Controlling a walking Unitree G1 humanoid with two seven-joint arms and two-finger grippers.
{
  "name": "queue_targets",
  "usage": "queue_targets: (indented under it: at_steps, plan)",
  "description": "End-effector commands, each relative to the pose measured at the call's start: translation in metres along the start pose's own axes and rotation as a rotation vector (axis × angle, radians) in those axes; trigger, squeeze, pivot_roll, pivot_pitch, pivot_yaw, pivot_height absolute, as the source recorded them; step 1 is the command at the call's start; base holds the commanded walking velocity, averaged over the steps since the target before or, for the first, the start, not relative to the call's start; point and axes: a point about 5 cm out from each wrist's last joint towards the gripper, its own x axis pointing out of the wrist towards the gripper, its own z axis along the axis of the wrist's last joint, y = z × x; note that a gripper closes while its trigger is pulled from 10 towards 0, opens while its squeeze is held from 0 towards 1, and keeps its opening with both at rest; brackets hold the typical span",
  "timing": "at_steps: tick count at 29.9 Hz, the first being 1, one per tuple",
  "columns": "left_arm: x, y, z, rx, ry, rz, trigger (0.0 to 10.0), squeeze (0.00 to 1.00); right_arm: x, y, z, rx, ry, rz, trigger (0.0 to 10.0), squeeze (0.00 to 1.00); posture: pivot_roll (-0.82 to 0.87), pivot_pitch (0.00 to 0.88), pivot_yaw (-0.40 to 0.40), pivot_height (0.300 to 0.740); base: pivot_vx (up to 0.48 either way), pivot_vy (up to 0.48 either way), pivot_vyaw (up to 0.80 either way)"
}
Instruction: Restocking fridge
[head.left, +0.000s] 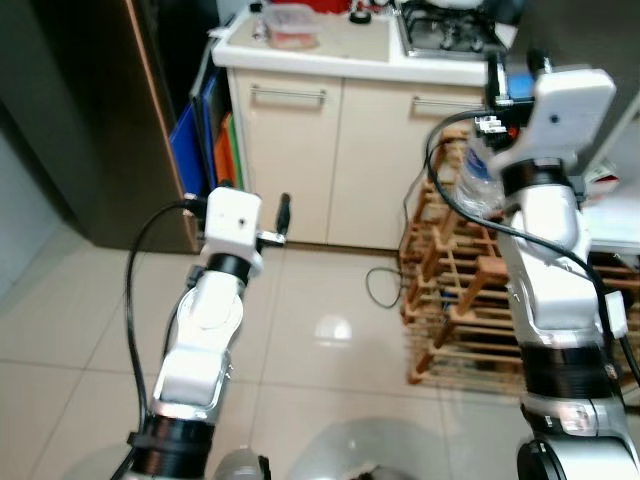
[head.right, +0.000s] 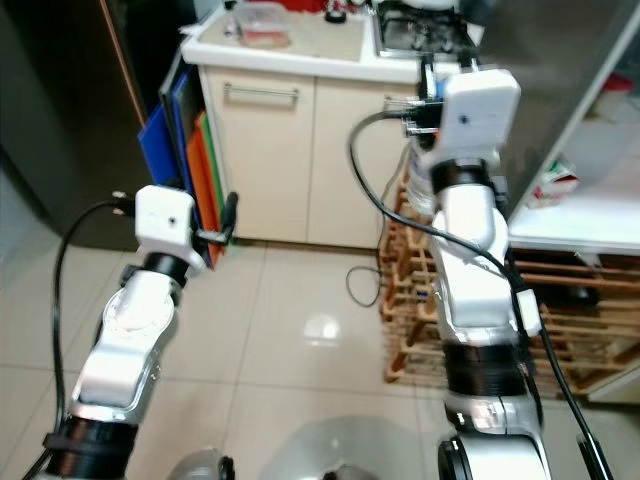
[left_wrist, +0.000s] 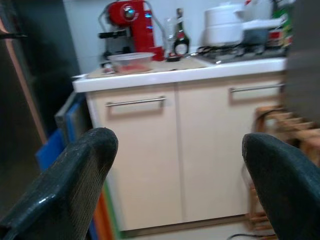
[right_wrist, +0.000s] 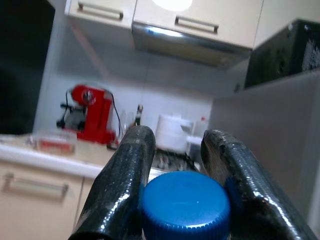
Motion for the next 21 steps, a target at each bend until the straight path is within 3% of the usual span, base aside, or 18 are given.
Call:
queue_targets:
  at_steps: [1, 3, 5, 7, 10, 12, 13, 16, 21]
  plan:
    - [-0.002, 0.003, -0.003, -0.002, 0.005, 0.008, 10.0, 0.00, -0.013, 0.016, -0.001, 0.031, 0.023, 0.079, 0.0, 0.00, 0.09, 0.041, -0.047, 0.732, 0.000, 0.000, 0.00]
    - [-0.002, 0.003, -0.003, -0.003, 0.004, 0.006, 10.0, 0.00, -0.020, 0.019, -0.006, 0.034, 0.048, 0.094, 0.0, 0.00, 0.08, 0.039, -0.047, 0.732, 0.000, 0.000, 0.00]
    - [-0.003, 0.003, -0.006, -0.005, 0.014, 0.009, 10.0, 0.00, -0.040, 0.018, -0.025, 0.025, 0.127, 0.102, 0.0, 0.00, 0.08, 0.033, -0.051, 0.732, 0.000, 0.000, 0.00]
    - [-0.006, 0.008, -0.012, 0.012, 0.042, 0.030, 10.0, 0.00, -0.061, 0.007, -0.041, -0.008, 0.203, 0.094, 0.0, 0.00, 0.08, 0.027, -0.049, 0.732, 0.000, 0.000, 0.00]
    - [-0.009, 0.011, -0.016, 0.007, 0.052, 0.036, 10.0, 0.00, -0.069, -0.001, -0.047, 0.010, 0.250, 0.071, 0.0, 0.00, 0.08, 0.024, -0.046, 0.732, 0.000, 0.000, 0.00]
    - [-0.021, 0.019, -0.032, 0.010, 0.119, 0.046, 10.0, 0.00, -0.093, -0.014, -0.065, 0.025, 0.375, 0.085, 0.0, 0.00, 0.07, 0.020, -0.045, 0.732, 0.000, 0.000, 0.00]
    - [-0.027, 0.024, -0.042, -0.007, 0.166, 0.063, 10.0, 0.00, -0.108, -0.018, -0.077, 0.040, 0.445, 0.109, 0.0, 0.00, 0.07, 0.020, -0.045, 0.732, 0.000, 0.000, 0.00]
    - [-0.042, 0.033, -0.070, -0.176, 0.320, 0.090, 10.0, 0.00, -0.150, -0.030, -0.109, 0.192, 0.679, 0.111, 0.0, 0.00, 0.07, 0.033, -0.047, 0.732, 0.000, 0.000, 0.00]
    - [-0.053, 0.024, -0.073, -0.151, 0.312, 0.014, 10.0, 0.00, -0.165, -0.030, -0.114, 0.204, 0.700, 0.140, 0.0, 0.00, 0.06, 0.040, -0.040, 0.732, 0.000, 0.000, 0.00]
